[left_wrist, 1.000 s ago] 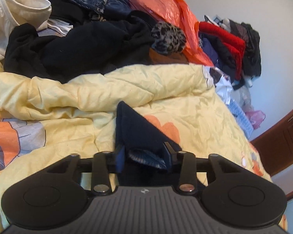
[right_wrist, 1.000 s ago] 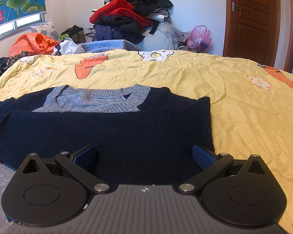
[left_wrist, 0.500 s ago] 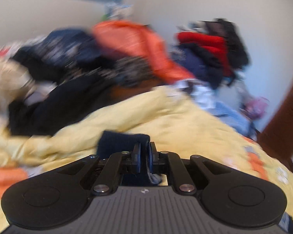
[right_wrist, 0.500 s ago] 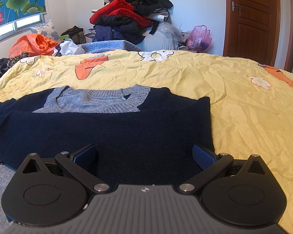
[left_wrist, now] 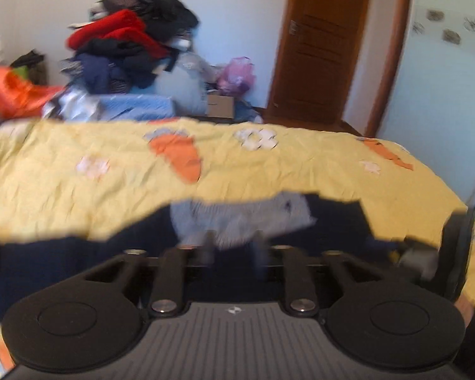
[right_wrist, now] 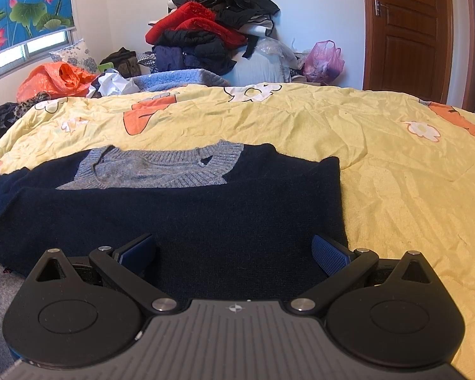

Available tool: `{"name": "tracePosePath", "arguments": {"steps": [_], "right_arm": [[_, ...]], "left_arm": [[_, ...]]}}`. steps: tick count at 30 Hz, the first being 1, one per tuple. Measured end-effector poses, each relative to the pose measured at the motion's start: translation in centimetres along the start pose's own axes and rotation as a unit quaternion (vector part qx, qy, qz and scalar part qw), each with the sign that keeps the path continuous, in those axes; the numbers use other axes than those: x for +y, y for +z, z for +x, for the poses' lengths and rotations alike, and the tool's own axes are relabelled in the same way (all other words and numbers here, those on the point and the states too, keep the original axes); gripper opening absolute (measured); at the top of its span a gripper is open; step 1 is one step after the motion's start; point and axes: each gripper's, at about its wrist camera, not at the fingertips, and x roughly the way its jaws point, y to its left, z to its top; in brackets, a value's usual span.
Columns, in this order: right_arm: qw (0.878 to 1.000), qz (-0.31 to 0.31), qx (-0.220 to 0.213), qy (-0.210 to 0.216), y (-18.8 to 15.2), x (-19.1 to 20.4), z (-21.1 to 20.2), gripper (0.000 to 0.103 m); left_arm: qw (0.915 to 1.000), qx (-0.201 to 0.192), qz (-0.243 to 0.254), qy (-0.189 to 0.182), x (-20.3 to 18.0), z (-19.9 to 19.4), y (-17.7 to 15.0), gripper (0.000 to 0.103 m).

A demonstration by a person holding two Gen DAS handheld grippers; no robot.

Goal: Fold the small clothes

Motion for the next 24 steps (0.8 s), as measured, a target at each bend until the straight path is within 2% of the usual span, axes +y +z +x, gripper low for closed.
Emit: {"name": "tracePosePath", "arguments": {"steps": [1, 2, 3, 5, 6, 7, 8, 10, 11, 12, 13, 14, 15, 17, 18, 19, 21, 24], "right_arm": [[1.0, -0.001, 0.0, 0.0, 0.0, 0.0, 0.0, 0.103], [1.0, -0.003, 0.001, -0.002, 0.0, 0.0, 0.1, 0.103], [1.0, -0.008, 0.003, -0.006, 0.0, 0.2, 0.1, 0.103], [0.999, -0.031, 0.009, -0.024, 0.0, 1.1, 0.3, 0.103], [0.998, -0.046, 0.004, -0.034, 0.1, 1.8, 0.3, 0.103], [0.998, -0.053, -0.007, -0.038, 0.6, 2.9, 0.0, 0.102], [0.999, -0.047, -0.017, -0.02, 1.3, 4.2, -0.4, 0.103], [0.997, -0.014, -0.011, 0.071, 3.5, 7.7, -0.5, 0.102], [0.991, 0.006, 0.013, 0.132, 4.7, 10.0, 0.2, 0.102], [0.98, 0.028, 0.044, 0.191, 5.6, 12.4, 1.2, 0.102], [0.966, 0.048, 0.077, 0.244, 6.4, 15.0, 2.6, 0.102], [0.951, 0.069, 0.106, 0.282, 6.9, 17.6, 4.1, 0.101], [0.939, 0.085, 0.128, 0.308, 7.4, 20.3, 5.6, 0.099], [0.923, 0.092, 0.157, 0.34, 8.1, 25.5, 8.1, 0.082], [0.919, 0.083, 0.163, 0.349, 8.4, 28.1, 9.0, 0.077], [0.918, 0.068, 0.167, 0.353, 8.6, 30.4, 9.7, 0.072], [0.921, 0.032, 0.169, 0.35, 8.8, 34.4, 10.7, 0.072], [0.929, 0.006, 0.186, 0.319, 8.5, 38.0, 12.5, 0.071]], "left_arm": [[0.9995, -0.012, -0.025, 0.014, 1.3, -0.6, -1.8, 0.074], [0.9975, -0.028, -0.055, 0.036, 3.2, -1.4, -3.6, 0.083], [0.9934, -0.045, -0.085, 0.063, 5.2, -2.5, -5.5, 0.089], [0.9788, -0.068, -0.154, 0.117, 9.9, -4.7, -8.5, 0.089], [0.9683, -0.08, -0.193, 0.138, 12.5, -6.0, -9.7, 0.089], [0.956, -0.093, -0.238, 0.144, 15.1, -7.4, -11.0, 0.089], [0.9434, -0.108, -0.285, 0.132, 17.7, -8.7, -12.2, 0.089], [0.9147, -0.138, -0.366, 0.1, 22.1, -10.4, -14.4, 0.09], [0.8994, -0.161, -0.397, 0.086, 23.6, -11.0, -15.6, 0.088], [0.888, -0.194, -0.413, 0.057, 24.4, -11.6, -16.5, 0.09], [0.881, -0.207, -0.424, 0.039, 24.9, -11.9, -16.9, 0.091], [0.8806, -0.209, -0.424, 0.035, 25.1, -12.0, -17.0, 0.091], [0.8845, -0.204, -0.419, 0.031, 25.1, -11.8, -16.8, 0.091], [0.8901, -0.194, -0.412, 0.009, 25.0, -11.2, -16.3, 0.091], [0.8903, -0.194, -0.412, 0.008, 25.0, -10.9, -16.1, 0.091], [0.889, -0.196, -0.414, 0.006, 25.1, -11.0, -16.1, 0.091], [0.8861, -0.2, -0.418, -0.001, 25.3, -10.9, -16.2, 0.091], [0.8855, -0.2, -0.419, -0.01, 25.2, -10.7, -16.2, 0.091]]}}
